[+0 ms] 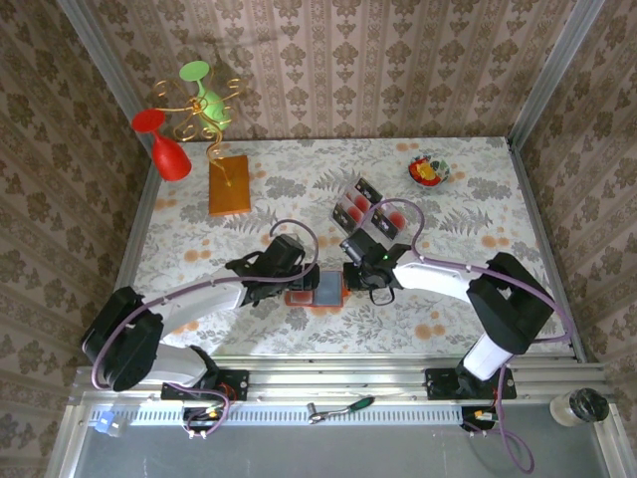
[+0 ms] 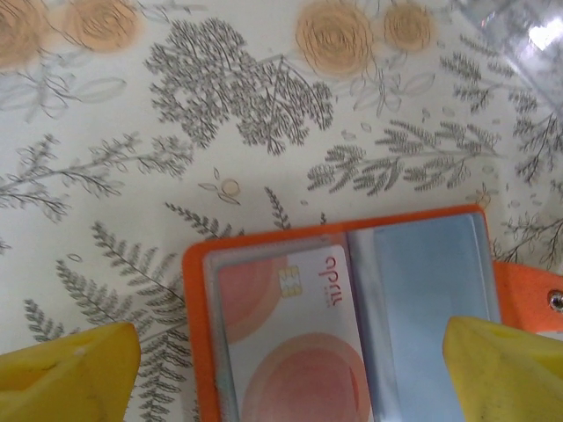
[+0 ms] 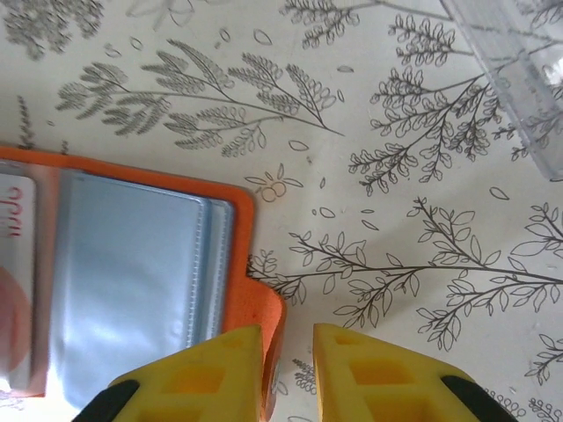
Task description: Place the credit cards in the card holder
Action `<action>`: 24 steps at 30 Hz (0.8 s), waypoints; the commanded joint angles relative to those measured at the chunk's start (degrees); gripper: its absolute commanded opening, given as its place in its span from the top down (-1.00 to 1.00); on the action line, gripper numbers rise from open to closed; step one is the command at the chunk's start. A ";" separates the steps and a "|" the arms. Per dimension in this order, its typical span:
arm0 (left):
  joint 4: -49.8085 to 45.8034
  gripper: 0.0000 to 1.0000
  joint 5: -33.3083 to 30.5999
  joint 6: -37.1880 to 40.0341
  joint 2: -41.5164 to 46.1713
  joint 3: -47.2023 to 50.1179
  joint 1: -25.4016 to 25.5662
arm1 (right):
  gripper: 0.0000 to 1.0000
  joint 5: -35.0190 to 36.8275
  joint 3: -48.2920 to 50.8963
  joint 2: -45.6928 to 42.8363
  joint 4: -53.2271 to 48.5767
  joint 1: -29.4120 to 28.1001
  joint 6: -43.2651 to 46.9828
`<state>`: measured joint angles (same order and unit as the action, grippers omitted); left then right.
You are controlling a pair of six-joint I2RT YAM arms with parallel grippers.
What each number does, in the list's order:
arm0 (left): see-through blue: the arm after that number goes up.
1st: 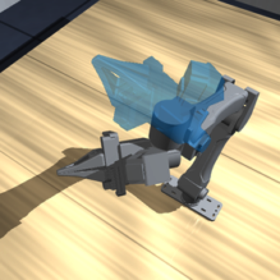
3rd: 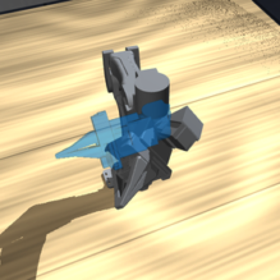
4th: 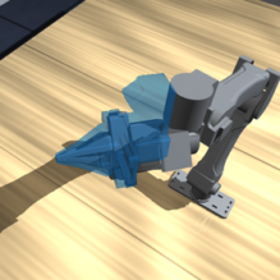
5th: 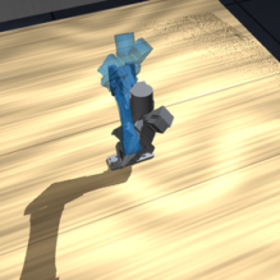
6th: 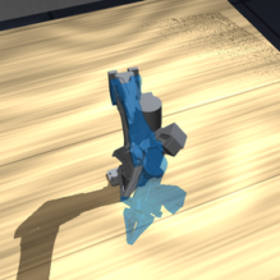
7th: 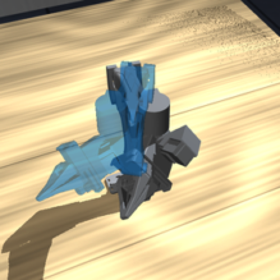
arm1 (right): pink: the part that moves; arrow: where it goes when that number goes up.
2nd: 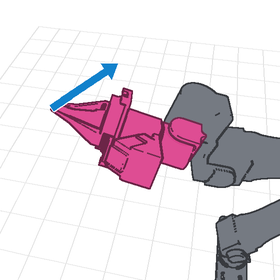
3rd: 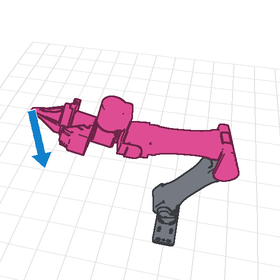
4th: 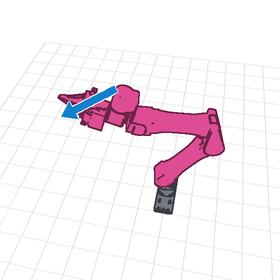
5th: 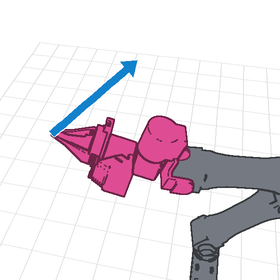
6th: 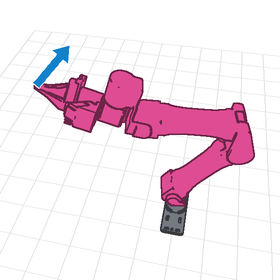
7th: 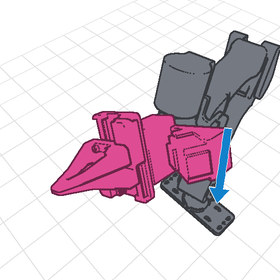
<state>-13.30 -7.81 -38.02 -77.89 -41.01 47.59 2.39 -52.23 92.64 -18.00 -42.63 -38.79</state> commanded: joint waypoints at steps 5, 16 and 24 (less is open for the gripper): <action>1.42 -0.81 -0.76 -1.75 -0.92 0.22 1.48 | 0.57 -4.41 -3.70 -2.14 -0.28 0.74 -0.01; 2.80 -0.81 -1.33 -1.27 -1.24 2.68 2.46 | 0.88 -10.89 -8.42 7.05 1.32 1.01 -0.16; 4.94 -0.82 -1.34 -0.02 -1.91 4.78 2.59 | 0.93 -12.02 -9.87 11.49 1.67 0.97 0.22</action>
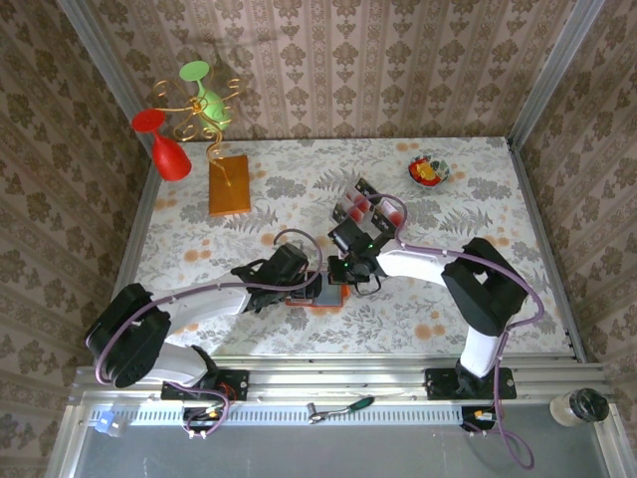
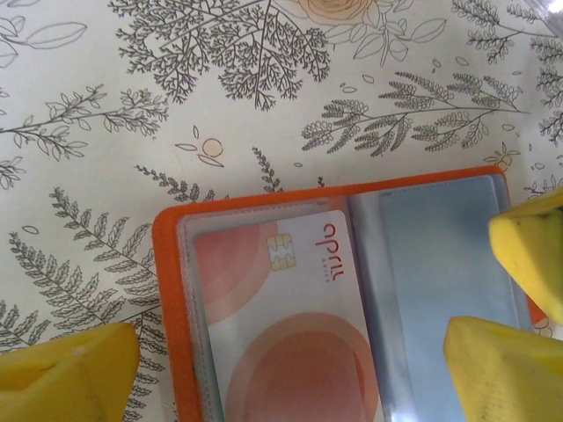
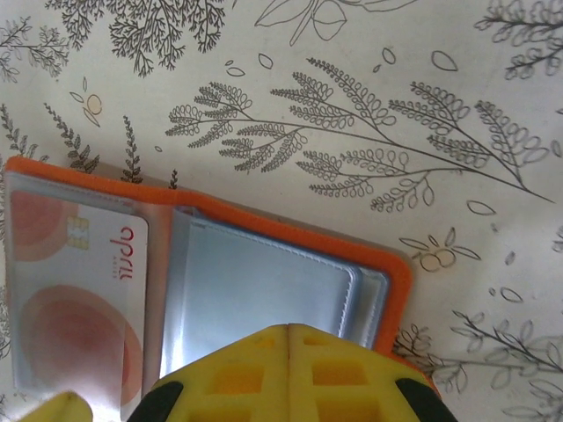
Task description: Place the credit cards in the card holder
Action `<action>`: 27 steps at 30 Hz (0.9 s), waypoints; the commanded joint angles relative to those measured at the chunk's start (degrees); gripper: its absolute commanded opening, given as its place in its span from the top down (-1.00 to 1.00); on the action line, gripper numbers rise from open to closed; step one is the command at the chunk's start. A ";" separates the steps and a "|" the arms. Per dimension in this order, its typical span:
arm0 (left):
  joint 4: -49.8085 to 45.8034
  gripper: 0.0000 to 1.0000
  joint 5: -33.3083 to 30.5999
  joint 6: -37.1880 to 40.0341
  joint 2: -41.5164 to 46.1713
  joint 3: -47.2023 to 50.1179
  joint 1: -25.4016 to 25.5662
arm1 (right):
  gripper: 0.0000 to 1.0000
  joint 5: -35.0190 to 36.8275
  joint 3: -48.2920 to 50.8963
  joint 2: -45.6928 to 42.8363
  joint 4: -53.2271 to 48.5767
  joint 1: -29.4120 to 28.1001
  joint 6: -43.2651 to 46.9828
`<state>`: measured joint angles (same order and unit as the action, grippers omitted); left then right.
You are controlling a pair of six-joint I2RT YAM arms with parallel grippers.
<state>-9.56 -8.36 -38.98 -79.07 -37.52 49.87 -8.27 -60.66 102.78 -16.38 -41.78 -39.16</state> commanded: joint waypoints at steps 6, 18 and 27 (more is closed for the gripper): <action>3.00 -0.82 -0.43 1.71 -1.66 2.43 0.65 | 0.95 -2.55 -1.09 3.98 1.75 0.03 -0.45; 8.09 -0.83 0.26 3.03 -2.32 5.04 1.02 | 0.98 -4.03 0.25 4.49 4.82 -0.58 -2.93; 8.79 -0.83 -0.42 3.91 -3.55 5.66 1.52 | 0.99 -4.34 0.80 4.55 5.70 -0.58 -3.64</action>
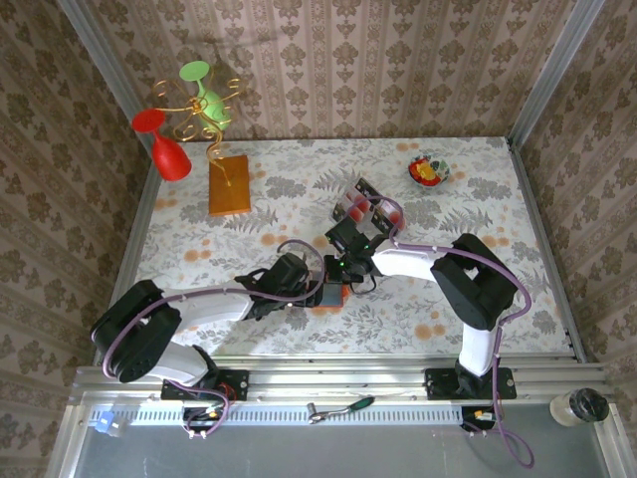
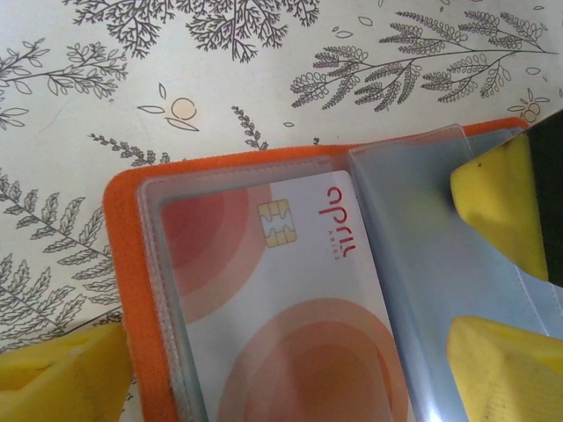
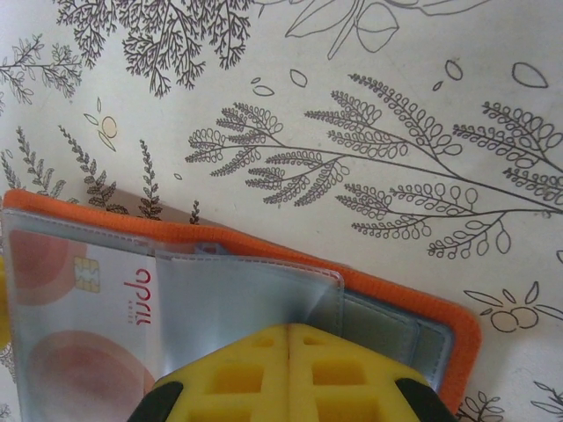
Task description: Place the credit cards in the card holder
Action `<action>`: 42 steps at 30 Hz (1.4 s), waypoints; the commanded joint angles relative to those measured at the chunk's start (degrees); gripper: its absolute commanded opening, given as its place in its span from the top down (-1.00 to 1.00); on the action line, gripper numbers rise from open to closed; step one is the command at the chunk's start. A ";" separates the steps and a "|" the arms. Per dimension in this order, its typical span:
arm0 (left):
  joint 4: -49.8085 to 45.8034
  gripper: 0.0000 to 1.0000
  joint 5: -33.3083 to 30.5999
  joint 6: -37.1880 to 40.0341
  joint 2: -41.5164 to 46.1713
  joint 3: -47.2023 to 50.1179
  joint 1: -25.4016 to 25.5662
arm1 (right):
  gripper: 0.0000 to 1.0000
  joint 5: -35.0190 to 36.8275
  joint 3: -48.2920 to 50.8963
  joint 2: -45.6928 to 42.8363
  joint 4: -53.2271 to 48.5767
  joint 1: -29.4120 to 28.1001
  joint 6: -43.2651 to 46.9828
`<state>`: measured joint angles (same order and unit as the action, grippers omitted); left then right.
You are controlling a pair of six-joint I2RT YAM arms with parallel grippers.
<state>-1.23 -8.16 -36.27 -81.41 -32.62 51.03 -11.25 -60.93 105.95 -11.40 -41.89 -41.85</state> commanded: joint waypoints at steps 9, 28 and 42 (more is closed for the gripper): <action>1.23 -0.63 -1.15 0.51 -3.05 1.94 0.57 | 0.88 -0.87 0.79 -0.95 0.07 -0.07 -0.96; 1.94 -0.56 -1.28 0.15 -3.08 2.56 0.74 | 0.33 0.44 2.94 -2.47 2.00 0.67 -3.32; 1.96 -0.56 -1.17 0.24 -2.88 2.56 0.82 | 0.34 -3.05 1.81 -1.51 3.18 0.76 -2.04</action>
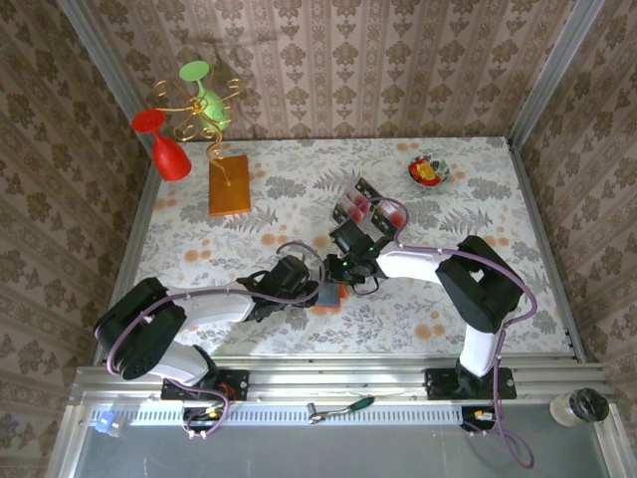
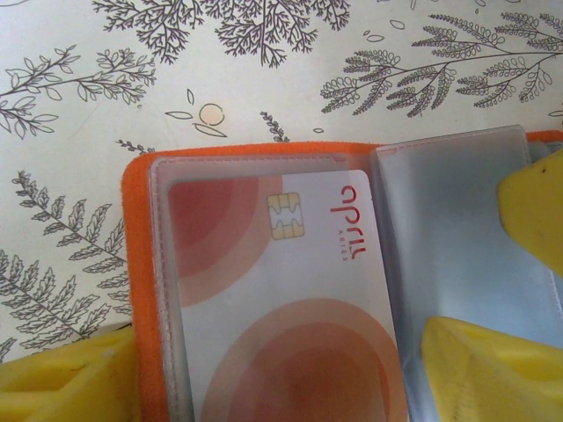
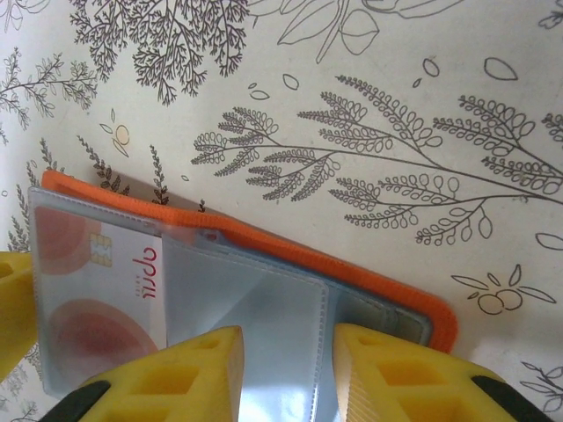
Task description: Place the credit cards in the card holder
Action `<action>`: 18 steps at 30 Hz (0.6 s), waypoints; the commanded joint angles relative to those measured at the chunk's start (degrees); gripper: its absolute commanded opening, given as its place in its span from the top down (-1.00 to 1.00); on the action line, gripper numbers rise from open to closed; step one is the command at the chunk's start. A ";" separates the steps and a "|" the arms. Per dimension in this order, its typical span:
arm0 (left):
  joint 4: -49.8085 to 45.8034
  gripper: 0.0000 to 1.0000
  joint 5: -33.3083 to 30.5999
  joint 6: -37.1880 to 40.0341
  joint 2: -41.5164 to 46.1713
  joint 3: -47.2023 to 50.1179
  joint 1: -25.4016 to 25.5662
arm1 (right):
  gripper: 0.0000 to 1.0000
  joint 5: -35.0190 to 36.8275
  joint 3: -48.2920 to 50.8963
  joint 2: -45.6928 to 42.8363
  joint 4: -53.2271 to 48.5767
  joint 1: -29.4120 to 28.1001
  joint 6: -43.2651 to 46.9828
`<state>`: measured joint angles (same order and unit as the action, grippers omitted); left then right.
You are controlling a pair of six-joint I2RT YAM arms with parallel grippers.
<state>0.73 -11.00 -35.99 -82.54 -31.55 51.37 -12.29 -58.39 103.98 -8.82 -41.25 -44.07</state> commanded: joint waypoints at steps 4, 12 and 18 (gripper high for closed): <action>-0.28 -0.56 1.47 -0.09 -1.22 1.58 0.48 | 0.38 -4.89 -0.80 0.10 2.41 0.21 0.56; -1.43 -0.60 1.06 0.21 0.13 1.11 0.32 | 0.39 -8.22 -0.02 -0.05 5.25 0.47 -1.02; -5.65 -0.72 -0.14 1.42 6.53 -0.31 -0.49 | 0.07 -8.72 0.48 -2.83 5.17 0.06 -1.78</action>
<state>-1.65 -10.72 -35.81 -79.48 -31.51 51.31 -19.40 -58.39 103.74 -4.25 -41.08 -45.39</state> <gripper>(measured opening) 0.855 0.454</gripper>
